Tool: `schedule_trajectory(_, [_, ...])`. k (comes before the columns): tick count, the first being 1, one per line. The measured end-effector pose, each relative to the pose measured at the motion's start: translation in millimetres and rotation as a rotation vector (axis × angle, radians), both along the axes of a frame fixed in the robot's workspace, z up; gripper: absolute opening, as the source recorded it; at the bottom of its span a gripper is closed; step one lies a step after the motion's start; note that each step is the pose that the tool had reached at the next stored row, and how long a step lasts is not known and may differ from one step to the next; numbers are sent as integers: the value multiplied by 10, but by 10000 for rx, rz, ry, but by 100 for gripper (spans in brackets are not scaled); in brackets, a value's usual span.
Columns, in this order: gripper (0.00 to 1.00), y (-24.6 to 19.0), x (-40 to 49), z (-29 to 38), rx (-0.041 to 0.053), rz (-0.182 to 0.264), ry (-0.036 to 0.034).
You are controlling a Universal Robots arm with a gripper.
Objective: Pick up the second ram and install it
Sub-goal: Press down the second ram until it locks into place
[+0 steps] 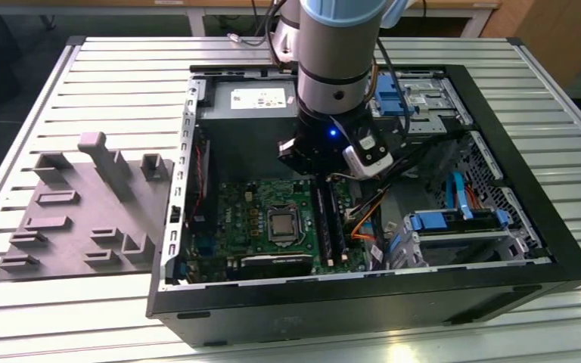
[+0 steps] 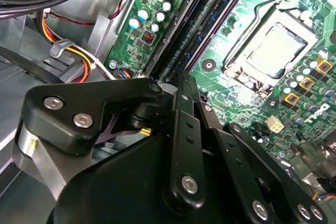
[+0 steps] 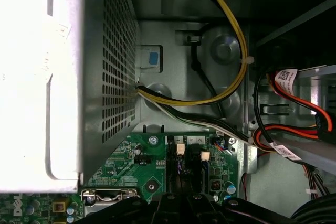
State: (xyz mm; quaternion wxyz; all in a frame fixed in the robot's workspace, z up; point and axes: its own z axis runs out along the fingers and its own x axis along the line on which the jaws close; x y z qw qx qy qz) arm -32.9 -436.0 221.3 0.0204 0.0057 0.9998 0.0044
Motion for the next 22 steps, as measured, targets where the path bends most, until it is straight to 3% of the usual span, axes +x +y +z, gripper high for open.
schedule_trajectory(22, [11,0,0,-33,1,0,0])
